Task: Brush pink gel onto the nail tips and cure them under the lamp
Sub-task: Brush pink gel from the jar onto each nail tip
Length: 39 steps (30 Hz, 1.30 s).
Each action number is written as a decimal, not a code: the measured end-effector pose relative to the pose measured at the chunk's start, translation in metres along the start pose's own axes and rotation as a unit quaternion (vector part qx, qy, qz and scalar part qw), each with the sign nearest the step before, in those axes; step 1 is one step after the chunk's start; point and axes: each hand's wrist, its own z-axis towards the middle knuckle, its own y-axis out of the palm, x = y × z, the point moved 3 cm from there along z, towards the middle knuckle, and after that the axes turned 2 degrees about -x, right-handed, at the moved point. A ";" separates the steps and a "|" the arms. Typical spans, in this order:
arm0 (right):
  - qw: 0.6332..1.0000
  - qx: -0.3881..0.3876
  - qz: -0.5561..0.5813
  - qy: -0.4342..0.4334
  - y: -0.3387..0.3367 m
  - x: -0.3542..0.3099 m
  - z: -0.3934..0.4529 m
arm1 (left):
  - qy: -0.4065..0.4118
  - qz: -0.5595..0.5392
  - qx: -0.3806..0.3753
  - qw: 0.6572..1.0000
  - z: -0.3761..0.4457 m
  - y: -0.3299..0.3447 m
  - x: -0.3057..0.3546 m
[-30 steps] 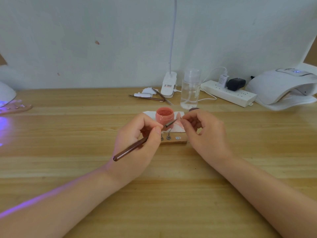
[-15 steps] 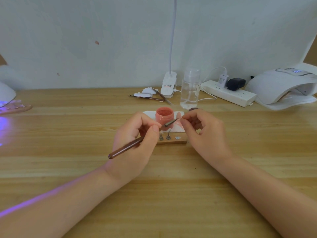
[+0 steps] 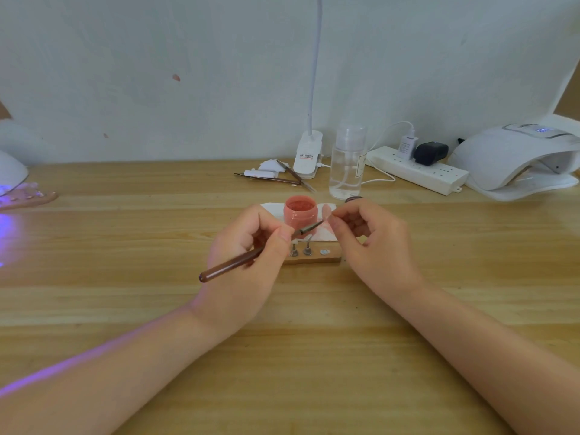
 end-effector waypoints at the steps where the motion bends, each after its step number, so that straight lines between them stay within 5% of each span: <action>1: 1.000 0.001 -0.002 0.000 0.000 0.000 0.000 | 0.004 -0.005 0.003 1.000 0.000 0.000 0.001; 26: 0.999 -0.005 0.036 -0.012 0.000 0.004 0.001 | -0.055 -0.075 0.026 0.995 0.006 0.003 -0.005; 39: 0.998 0.042 0.025 -0.047 -0.004 0.003 0.003 | -0.053 -0.201 0.033 0.977 0.009 -0.005 -0.008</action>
